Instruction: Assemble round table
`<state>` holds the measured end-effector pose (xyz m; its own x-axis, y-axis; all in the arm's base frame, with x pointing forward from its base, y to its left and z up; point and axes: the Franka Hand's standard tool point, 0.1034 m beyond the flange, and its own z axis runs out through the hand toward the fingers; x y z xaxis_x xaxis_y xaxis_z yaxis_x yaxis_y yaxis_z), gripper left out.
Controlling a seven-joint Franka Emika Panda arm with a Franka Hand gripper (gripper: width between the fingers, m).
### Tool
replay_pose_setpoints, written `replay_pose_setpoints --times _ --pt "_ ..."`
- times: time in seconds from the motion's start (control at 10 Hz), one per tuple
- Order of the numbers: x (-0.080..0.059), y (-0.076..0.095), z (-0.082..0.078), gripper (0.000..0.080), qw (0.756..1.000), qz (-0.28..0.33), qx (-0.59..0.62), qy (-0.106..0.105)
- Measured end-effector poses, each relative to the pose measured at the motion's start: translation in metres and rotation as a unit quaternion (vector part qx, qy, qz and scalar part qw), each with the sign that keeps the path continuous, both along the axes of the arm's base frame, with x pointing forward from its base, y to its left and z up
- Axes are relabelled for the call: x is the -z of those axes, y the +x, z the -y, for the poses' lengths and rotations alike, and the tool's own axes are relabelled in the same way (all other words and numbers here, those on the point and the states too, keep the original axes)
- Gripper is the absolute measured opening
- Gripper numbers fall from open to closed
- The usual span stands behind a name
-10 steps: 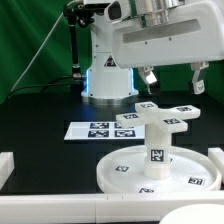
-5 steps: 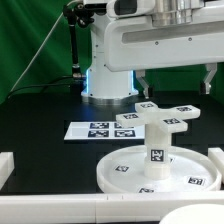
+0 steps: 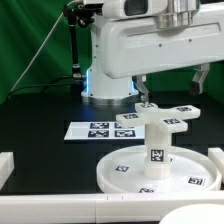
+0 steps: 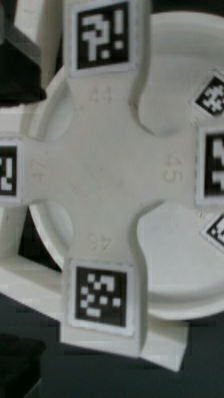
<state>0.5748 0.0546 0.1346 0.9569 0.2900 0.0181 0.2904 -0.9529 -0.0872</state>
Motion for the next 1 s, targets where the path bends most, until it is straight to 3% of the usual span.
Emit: replay_pose_setpoints --times 0.4,0.7,1.0 --pt "0.0029 0.0022 0.0022 0.0649 0.986 0.009 -0.168 -0.003" --pt "0.0059 0.0004 0.0052 0.0649 0.956 0.009 -0.293 -0.012" --pt "0.0113 -0.0043 0.0095 0.0649 0.953 0.008 -0.302 -0.013"
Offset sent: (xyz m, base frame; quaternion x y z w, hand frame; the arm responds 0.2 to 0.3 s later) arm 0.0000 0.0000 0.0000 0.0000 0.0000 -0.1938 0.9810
